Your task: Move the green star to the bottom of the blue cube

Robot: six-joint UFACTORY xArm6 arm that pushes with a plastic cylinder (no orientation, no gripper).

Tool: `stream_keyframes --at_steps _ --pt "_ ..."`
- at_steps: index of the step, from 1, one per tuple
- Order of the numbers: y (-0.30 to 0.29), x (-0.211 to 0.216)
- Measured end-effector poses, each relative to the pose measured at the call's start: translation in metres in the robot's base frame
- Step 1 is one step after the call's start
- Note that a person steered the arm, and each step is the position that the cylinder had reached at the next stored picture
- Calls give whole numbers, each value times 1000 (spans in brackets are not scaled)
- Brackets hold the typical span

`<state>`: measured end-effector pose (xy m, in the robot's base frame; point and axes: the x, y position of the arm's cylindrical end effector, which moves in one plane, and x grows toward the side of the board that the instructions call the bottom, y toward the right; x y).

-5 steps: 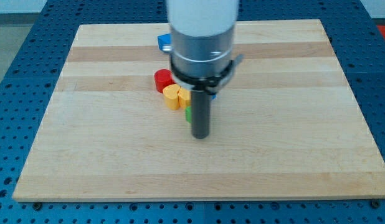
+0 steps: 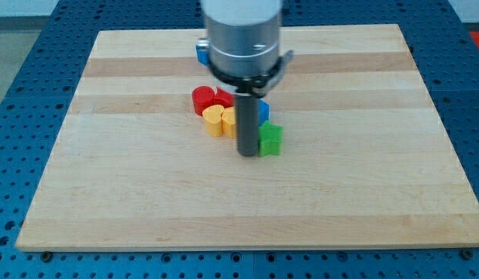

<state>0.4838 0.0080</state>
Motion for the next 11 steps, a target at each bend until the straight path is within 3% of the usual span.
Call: stream_keyframes --at_steps 3,5,7,9,10,11 --pt "27 25" --pt "79 40" --pt "96 0" --pt "34 -40" --pt "39 -34" --pt "70 5"
